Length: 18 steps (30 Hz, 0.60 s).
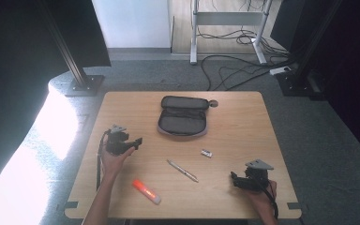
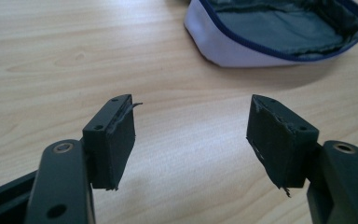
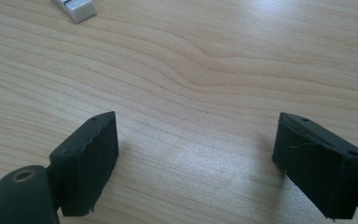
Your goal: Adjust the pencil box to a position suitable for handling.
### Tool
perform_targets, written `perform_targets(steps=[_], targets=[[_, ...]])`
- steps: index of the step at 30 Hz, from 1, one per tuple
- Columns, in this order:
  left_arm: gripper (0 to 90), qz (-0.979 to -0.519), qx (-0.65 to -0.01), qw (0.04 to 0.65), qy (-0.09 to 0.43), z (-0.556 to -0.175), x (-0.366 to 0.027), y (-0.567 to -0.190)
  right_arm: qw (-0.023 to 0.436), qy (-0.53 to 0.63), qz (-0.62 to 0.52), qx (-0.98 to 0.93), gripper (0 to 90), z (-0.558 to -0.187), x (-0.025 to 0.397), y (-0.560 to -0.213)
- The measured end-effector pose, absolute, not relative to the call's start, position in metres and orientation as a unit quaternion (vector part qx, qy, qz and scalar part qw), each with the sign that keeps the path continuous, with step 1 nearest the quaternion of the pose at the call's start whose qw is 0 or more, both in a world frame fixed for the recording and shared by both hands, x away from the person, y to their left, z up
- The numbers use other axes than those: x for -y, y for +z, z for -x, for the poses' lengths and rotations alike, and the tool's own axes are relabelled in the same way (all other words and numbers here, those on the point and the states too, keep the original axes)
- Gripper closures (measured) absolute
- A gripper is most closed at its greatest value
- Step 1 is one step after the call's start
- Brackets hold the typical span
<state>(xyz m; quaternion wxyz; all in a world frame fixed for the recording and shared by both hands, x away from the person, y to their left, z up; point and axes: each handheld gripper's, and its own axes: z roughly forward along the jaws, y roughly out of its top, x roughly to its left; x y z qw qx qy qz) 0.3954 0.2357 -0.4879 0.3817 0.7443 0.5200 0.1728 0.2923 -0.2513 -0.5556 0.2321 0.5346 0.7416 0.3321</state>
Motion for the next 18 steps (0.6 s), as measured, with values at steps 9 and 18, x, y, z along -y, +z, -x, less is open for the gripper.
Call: perform_targets(steps=[9,18], targets=[[33.6,-0.745,-0.516,0.388,0.167,-0.408,-0.229,-0.485,0.235,0.330,-0.537,-0.740,13.1,-0.292,0.251,-0.556],[33.8,-0.741,-0.518,0.393,0.166,-0.424,-0.224,-0.481,0.235,0.330,-0.539,-0.739,13.5,-0.292,0.252,-0.556]])
